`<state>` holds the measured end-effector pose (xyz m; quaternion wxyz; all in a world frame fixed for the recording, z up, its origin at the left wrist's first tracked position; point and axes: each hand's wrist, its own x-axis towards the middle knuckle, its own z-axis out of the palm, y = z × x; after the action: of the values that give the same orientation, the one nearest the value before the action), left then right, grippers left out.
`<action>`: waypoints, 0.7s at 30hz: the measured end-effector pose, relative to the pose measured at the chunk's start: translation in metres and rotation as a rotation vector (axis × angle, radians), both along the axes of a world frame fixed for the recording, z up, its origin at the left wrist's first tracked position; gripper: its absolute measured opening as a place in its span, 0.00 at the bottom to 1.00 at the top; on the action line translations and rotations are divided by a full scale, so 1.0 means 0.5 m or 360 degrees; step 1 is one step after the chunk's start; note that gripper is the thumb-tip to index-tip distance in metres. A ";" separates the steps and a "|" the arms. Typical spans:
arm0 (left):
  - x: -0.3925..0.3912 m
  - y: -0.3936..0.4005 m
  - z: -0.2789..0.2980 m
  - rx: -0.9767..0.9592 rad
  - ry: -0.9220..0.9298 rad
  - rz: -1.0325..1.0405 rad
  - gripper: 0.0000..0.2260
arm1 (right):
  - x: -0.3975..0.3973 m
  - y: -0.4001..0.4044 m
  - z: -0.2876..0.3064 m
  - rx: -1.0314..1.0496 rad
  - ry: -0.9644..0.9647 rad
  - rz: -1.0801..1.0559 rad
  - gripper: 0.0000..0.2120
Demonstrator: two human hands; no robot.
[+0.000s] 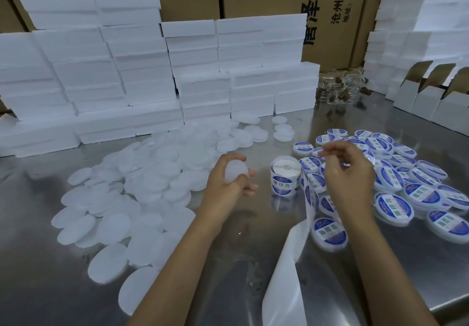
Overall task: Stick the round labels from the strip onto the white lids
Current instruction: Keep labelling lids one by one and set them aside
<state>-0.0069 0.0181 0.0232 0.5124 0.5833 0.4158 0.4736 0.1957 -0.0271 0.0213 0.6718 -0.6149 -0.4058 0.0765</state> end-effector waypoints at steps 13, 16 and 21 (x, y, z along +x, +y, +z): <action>0.064 -0.049 -0.026 -0.0086 0.0030 -0.0189 0.16 | -0.035 -0.044 -0.051 -0.0782 -0.0880 0.0298 0.18; 0.066 -0.046 -0.025 -0.0005 0.0154 -0.0125 0.17 | -0.044 -0.048 -0.050 -0.0761 -0.0912 0.0300 0.16; 0.053 -0.033 -0.028 -0.0052 0.0184 -0.0123 0.16 | -0.050 -0.058 -0.051 -0.0699 -0.0936 0.0334 0.16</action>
<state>0.0194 0.0016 0.0093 0.5149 0.6168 0.4296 0.4121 0.1705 -0.0562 -0.0041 0.3674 -0.6950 -0.6160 0.0502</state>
